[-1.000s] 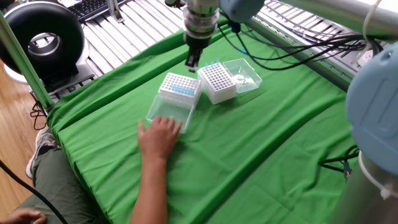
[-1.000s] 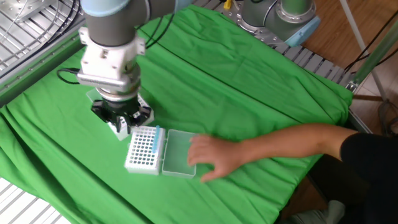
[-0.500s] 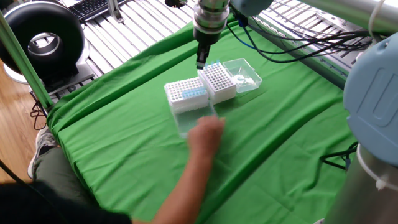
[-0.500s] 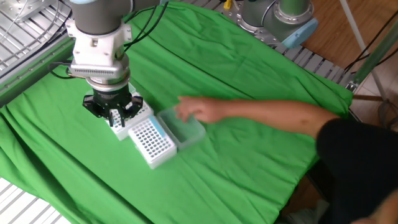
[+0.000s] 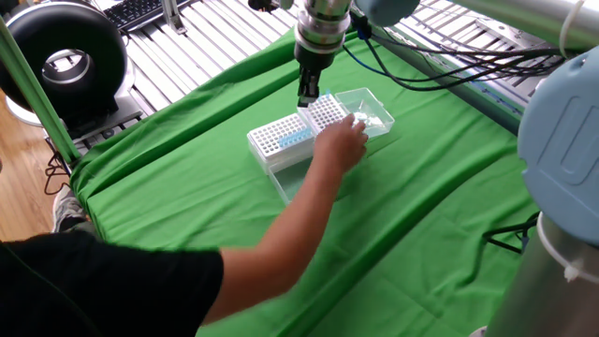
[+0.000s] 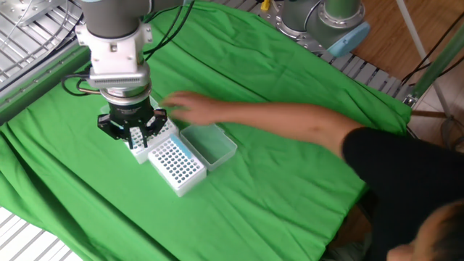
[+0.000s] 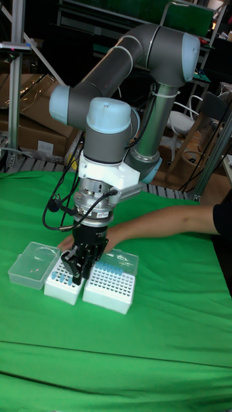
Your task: Insert a medium pipette tip into the holder for medium pipette tips
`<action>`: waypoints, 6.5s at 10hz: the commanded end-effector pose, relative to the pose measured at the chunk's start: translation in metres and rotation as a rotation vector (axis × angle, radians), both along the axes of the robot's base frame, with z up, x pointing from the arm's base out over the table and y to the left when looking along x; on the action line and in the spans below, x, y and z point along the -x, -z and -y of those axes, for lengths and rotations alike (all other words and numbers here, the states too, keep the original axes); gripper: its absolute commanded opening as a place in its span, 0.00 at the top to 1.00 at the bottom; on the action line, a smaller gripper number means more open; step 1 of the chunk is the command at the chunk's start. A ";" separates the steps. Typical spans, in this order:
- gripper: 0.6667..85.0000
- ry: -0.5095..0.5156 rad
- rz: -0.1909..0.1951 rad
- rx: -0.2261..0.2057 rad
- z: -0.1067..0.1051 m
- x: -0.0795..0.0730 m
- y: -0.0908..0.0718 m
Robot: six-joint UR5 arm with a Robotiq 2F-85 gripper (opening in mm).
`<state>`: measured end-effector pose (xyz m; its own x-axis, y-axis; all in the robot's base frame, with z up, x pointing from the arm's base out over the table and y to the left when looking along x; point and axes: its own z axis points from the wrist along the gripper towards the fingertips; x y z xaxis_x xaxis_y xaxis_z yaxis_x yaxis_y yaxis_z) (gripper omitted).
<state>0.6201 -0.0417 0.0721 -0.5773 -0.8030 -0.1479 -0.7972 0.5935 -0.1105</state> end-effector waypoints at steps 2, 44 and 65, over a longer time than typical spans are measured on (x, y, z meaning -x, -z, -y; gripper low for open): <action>0.66 -0.133 0.035 0.031 0.006 -0.005 0.000; 1.00 0.516 -0.121 -0.109 -0.106 0.028 -0.077; 0.61 0.440 -0.061 0.022 -0.096 0.048 -0.021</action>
